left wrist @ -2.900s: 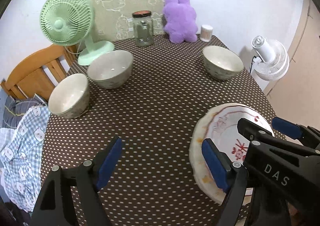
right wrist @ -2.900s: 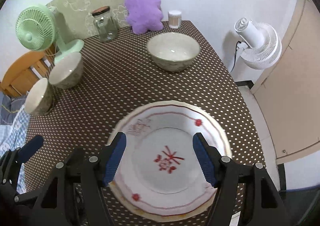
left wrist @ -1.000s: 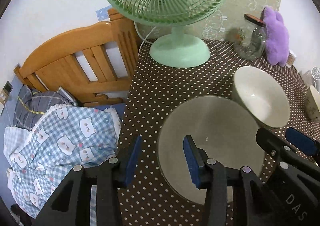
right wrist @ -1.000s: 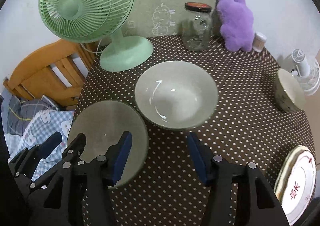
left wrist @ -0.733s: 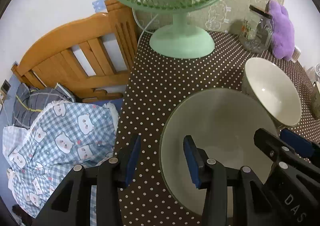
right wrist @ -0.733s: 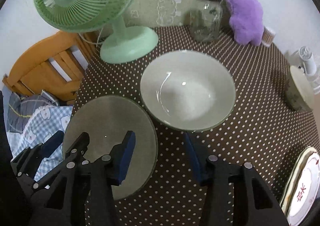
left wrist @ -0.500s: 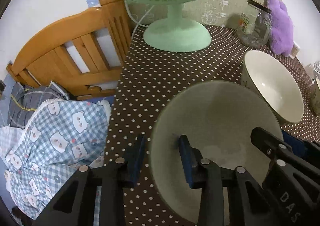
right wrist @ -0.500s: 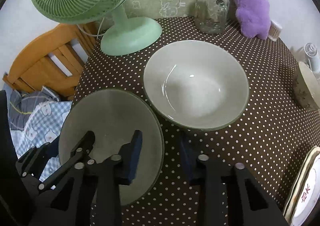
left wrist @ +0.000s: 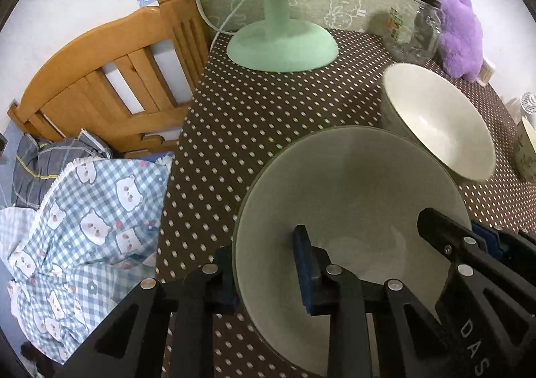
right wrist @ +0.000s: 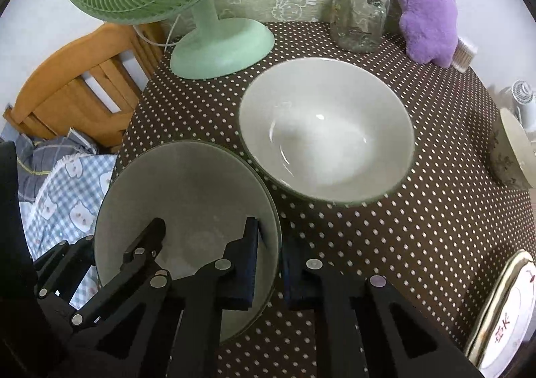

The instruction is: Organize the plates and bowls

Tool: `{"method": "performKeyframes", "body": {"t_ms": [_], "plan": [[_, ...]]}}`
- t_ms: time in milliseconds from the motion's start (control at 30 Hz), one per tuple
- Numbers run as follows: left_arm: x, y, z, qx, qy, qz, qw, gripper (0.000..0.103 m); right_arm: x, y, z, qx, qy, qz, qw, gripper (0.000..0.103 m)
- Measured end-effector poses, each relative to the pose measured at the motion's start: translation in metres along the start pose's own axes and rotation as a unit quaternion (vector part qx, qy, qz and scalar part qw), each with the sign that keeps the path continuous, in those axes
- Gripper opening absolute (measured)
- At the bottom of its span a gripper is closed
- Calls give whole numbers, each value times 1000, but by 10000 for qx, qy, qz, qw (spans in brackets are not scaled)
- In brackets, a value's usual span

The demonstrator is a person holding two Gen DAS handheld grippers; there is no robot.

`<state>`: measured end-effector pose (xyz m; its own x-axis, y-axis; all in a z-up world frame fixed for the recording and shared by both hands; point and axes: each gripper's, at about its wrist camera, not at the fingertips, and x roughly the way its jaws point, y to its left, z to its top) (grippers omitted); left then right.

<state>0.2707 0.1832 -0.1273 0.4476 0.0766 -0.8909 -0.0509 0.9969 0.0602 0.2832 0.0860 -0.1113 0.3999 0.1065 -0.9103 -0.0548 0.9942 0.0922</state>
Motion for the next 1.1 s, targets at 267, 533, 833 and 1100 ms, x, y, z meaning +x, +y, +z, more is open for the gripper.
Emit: {"method": "performKeyframes", "body": {"t_ms": [267,533,833,1100], "plan": [[-17,-24,-18,19,51,-39,10000,25,-18,-24,-23,15,63,-13,10000,15],[-38,-60,-39,90,72,-100,9999,25,-42,-66,-55,217,17,18,9998,15],[-57,-100,-68,43,135,-154,9998,25,-66,-108,-86,154,4,-58,9999,15],[-69,-128,-90,60,140,-192,9997,25,-78,-138,-107,103,-27,-71,9999,15]]}}
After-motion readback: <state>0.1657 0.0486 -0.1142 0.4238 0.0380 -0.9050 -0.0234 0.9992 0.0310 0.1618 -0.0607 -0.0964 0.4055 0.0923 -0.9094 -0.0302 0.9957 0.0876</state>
